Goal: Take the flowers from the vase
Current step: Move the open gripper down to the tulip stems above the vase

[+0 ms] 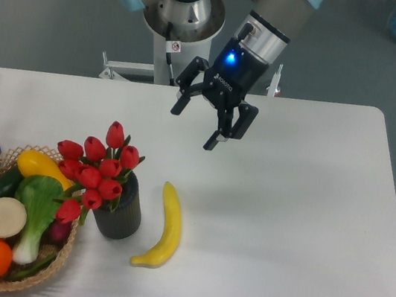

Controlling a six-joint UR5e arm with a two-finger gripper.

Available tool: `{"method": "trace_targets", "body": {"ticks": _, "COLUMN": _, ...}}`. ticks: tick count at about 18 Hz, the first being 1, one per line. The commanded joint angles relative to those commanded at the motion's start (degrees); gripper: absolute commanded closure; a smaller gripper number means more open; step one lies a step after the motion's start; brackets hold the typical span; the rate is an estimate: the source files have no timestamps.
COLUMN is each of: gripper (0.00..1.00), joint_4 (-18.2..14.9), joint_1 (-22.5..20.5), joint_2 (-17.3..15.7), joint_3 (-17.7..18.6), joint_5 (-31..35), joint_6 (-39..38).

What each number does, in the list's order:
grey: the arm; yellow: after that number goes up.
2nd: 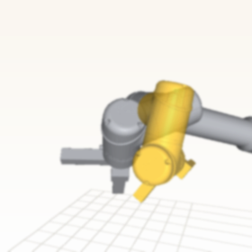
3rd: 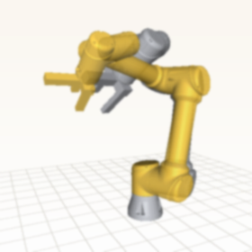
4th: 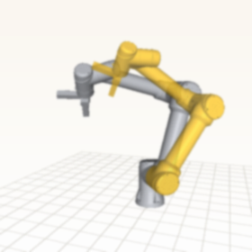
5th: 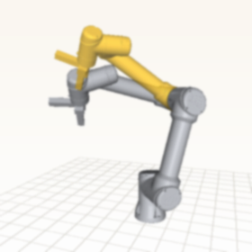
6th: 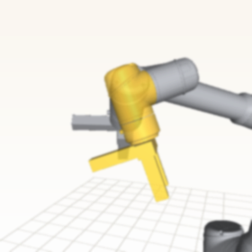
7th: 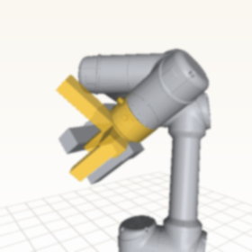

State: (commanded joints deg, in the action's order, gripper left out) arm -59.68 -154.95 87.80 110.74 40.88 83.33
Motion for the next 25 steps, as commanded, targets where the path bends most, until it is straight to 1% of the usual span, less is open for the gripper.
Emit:
{"method": "trace_targets", "body": {"ticks": 2, "gripper": 0.00, "joint_4": -0.4, "joint_1": 0.0, "joint_2": 1.8, "joint_3": 0.4, "joint_5": -1.3, "joint_6": -2.1}}
{"method": "trace_targets", "body": {"ticks": 3, "gripper": 0.00, "joint_4": -0.1, "joint_1": 0.1, "joint_2": 2.3, "joint_3": 1.2, "joint_5": -2.0, "joint_6": -3.6}}
{"method": "trace_targets", "body": {"ticks": 6, "gripper": 0.00, "joint_4": 0.3, "joint_1": 0.2, "joint_2": 2.1, "joint_3": 4.3, "joint_5": -5.6, "joint_6": -4.0}}
{"method": "trace_targets", "body": {"ticks": 9, "gripper": 0.00, "joint_4": 0.4, "joint_1": -0.4, "joint_2": 2.8, "joint_3": 6.0, "joint_5": -13.1, "joint_6": -4.0}}
{"method": "trace_targets", "body": {"ticks": 13, "gripper": 0.00, "joint_4": 0.4, "joint_1": -1.0, "joint_2": 5.4, "joint_3": 7.4, "joint_5": -20.7, "joint_6": -3.8}}
{"method": "trace_targets", "body": {"ticks": 14, "gripper": 0.00, "joint_4": 0.7, "joint_1": -1.3, "joint_2": 7.1, "joint_3": 7.6, "joint_5": -22.6, "joint_6": -3.0}}
{"method": "trace_targets", "body": {"ticks": 16, "gripper": 0.00, "joint_4": 4.0, "joint_1": -1.1, "joint_2": 10.4, "joint_3": 8.3, "joint_5": -23.9, "joint_6": 1.5}}
{"method": "trace_targets", "body": {"ticks": 17, "gripper": 0.00, "joint_4": 4.3, "joint_1": -1.0, "joint_2": 11.2, "joint_3": 8.5, "joint_5": -24.3, "joint_6": 2.7}}
{"method": "trace_targets", "body": {"ticks": 20, "gripper": 0.00, "joint_4": 4.9, "joint_1": -0.8, "joint_2": 12.4, "joint_3": 8.4, "joint_5": -25.2, "joint_6": 3.4}}
{"method": "trace_targets", "body": {"ticks": 22, "gripper": 0.00, "joint_4": 5.3, "joint_1": -0.5, "joint_2": 13.3, "joint_3": 7.8, "joint_5": -25.5, "joint_6": 6.0}}
{"method": "trace_targets", "body": {"ticks": 25, "gripper": 0.00, "joint_4": 5.4, "joint_1": 1.6, "joint_2": 15.6, "joint_3": 6.3, "joint_5": -27.3, "joint_6": 7.5}}
